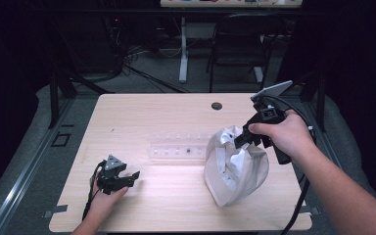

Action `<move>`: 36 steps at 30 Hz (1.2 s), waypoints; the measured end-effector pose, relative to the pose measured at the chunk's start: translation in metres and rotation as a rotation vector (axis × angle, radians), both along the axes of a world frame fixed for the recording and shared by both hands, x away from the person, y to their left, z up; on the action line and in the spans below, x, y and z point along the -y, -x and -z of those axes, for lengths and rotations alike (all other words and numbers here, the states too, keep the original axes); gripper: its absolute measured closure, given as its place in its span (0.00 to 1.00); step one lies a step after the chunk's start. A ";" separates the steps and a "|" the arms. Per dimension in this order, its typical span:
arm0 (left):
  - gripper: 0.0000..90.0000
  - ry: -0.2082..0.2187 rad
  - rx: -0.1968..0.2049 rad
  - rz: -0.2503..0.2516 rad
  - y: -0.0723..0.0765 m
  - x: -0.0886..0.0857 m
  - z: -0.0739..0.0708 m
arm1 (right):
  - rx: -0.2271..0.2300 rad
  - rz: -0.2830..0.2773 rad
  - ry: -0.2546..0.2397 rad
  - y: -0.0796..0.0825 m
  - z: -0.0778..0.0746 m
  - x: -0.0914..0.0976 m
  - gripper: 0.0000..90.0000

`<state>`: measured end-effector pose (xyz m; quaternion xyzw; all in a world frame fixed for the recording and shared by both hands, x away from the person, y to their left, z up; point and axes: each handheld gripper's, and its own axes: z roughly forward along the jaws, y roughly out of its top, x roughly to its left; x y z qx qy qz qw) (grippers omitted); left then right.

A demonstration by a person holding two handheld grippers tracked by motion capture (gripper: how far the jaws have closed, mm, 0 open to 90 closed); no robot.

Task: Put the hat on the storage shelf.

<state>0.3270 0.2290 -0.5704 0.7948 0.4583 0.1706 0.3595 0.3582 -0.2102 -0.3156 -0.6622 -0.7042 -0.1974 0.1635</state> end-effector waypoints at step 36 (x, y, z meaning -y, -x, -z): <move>0.41 -0.011 0.022 0.079 0.006 0.014 -0.005 | 0.080 0.042 -0.412 -0.024 -0.016 -0.005 0.90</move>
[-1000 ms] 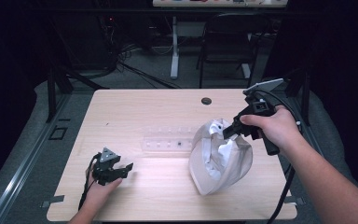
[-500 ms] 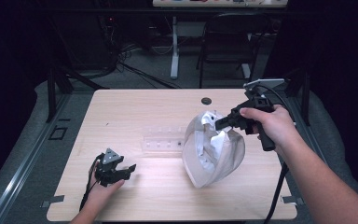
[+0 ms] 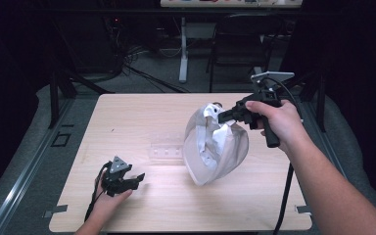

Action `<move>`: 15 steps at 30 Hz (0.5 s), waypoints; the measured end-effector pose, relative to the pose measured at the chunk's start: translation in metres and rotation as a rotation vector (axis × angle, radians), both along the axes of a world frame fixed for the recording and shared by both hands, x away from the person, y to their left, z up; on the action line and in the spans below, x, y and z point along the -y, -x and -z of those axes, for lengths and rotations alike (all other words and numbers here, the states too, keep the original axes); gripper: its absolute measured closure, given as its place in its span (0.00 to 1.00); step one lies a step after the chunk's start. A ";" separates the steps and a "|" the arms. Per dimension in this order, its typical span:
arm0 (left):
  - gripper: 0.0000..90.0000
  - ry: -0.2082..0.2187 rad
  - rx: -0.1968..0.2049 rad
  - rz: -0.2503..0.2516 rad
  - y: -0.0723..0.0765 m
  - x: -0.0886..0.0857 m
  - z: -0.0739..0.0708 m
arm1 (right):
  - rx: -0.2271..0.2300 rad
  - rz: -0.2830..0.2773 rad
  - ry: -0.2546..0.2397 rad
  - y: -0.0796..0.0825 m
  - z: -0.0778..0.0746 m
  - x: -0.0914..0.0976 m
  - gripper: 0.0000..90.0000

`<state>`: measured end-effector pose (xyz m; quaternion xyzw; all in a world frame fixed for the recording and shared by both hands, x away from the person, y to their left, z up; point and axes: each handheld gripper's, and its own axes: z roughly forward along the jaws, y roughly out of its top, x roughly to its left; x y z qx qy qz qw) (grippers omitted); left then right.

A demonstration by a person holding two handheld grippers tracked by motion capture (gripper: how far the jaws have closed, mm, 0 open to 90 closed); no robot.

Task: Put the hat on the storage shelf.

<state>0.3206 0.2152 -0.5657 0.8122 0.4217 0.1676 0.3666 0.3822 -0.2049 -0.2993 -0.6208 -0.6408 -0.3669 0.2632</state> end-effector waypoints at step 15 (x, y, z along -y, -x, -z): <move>0.41 0.014 0.013 -0.010 0.001 0.002 -0.001 | 0.037 0.069 -0.035 -0.024 -0.013 -0.006 0.90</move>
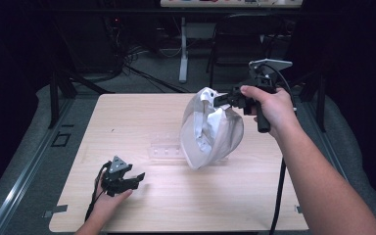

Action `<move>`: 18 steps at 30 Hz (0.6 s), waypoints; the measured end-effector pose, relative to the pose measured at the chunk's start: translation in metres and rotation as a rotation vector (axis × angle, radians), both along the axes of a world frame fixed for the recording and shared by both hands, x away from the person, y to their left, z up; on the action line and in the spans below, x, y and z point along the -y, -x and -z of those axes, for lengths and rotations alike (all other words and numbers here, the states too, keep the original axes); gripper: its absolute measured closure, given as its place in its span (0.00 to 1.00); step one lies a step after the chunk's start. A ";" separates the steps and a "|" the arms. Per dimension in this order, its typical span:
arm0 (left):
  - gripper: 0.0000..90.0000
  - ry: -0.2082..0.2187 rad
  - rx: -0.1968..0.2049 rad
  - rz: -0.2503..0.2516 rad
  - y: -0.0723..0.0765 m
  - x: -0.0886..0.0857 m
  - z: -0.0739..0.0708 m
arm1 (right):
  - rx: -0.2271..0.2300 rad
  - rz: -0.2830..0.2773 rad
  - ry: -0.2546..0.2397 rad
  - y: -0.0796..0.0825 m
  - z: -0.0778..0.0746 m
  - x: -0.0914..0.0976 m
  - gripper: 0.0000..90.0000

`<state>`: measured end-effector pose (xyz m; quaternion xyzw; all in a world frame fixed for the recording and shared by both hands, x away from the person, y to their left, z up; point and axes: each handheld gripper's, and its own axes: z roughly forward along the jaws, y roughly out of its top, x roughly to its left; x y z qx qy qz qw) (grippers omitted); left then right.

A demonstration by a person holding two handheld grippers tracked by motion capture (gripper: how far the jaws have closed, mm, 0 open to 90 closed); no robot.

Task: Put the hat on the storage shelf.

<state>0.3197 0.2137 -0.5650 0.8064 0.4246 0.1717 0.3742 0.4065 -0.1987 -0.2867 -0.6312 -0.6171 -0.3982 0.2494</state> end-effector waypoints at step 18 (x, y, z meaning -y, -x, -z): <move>0.42 0.005 0.022 0.017 0.001 0.006 -0.002 | 0.012 0.133 0.008 -0.028 -0.001 0.003 0.90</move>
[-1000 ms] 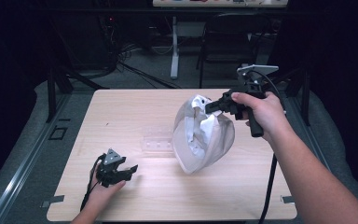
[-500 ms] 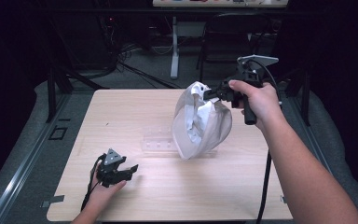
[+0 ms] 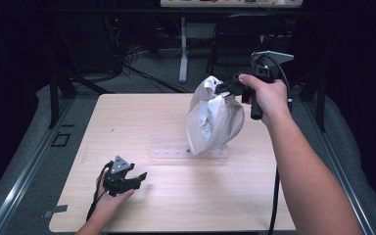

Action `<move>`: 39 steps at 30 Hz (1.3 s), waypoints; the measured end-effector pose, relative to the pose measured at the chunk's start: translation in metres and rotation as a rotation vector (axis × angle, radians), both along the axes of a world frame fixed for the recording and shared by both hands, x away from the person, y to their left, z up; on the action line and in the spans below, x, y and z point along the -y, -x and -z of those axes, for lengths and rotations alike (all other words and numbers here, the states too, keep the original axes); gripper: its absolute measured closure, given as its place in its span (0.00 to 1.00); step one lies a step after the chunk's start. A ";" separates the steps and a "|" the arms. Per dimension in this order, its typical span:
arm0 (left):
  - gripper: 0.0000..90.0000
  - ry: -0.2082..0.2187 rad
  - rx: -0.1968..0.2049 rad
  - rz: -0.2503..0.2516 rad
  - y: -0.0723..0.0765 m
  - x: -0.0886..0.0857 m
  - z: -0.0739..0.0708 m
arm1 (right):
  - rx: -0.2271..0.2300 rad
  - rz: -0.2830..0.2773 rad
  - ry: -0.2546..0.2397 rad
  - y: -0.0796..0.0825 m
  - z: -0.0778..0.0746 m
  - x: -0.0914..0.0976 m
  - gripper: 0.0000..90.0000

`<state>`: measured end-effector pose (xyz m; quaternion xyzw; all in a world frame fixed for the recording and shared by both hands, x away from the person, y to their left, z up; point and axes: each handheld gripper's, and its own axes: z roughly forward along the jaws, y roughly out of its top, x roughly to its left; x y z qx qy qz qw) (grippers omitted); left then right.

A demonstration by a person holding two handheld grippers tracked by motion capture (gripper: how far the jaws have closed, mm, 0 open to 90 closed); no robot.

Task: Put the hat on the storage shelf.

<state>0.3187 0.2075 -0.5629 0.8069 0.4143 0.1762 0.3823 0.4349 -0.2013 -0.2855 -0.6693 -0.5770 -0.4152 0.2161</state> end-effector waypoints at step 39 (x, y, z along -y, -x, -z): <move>0.49 0.057 0.136 0.136 -0.018 0.122 -0.043 | -0.001 0.069 0.022 -0.013 0.024 -0.014 0.90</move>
